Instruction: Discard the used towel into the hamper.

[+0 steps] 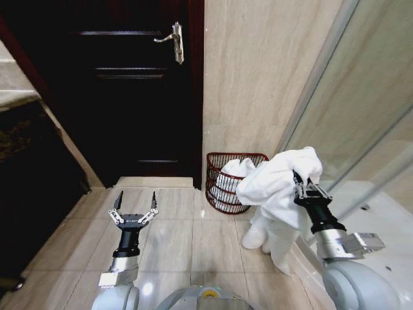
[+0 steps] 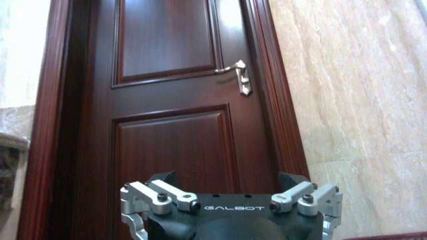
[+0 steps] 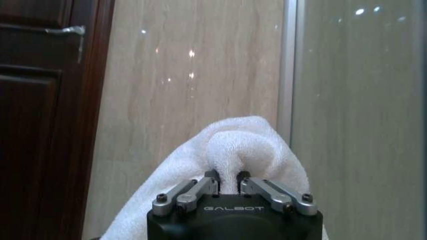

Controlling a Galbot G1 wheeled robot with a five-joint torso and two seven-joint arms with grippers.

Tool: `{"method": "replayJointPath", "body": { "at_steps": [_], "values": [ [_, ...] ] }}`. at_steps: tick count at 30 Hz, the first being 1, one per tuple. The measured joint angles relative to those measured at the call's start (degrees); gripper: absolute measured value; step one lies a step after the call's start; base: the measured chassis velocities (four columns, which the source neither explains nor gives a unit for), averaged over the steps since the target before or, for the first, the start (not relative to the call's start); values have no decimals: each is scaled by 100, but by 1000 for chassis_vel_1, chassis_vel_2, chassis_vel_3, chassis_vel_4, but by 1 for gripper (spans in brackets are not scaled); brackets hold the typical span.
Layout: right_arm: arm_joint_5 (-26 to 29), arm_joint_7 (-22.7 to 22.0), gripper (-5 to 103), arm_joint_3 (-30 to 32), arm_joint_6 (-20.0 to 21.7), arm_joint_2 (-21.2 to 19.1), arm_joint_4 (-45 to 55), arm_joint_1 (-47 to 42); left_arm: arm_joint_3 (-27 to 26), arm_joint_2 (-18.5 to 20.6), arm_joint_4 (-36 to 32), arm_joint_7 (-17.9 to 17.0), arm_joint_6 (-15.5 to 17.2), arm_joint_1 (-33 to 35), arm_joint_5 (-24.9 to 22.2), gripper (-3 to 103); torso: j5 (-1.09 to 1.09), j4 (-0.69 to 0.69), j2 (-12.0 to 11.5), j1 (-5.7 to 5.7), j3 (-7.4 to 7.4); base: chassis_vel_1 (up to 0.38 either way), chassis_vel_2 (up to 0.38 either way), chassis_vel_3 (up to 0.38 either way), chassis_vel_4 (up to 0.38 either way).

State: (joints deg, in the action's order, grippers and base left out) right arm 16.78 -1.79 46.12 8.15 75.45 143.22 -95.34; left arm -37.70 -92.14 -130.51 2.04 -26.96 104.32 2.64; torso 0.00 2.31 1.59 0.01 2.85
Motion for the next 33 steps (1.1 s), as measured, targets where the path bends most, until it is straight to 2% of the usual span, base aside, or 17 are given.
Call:
{"method": "replayJointPath", "body": {
  "at_steps": [27, 33],
  "values": [
    [-25, -59, 13, 12, -69, 105, 2, -76, -7, 0, -40, -41, 88, 30, 6, 100, 0, 0, 1, -1, -3, 0, -7, -4, 2],
    [-113, -34, 13, 18, -50, 155, 2, -74, -15, 0, -35, -74, -42, -21, -77, 100, 0, 0, 1, -1, -3, 0, 0, 0, 0]
  ]
}}
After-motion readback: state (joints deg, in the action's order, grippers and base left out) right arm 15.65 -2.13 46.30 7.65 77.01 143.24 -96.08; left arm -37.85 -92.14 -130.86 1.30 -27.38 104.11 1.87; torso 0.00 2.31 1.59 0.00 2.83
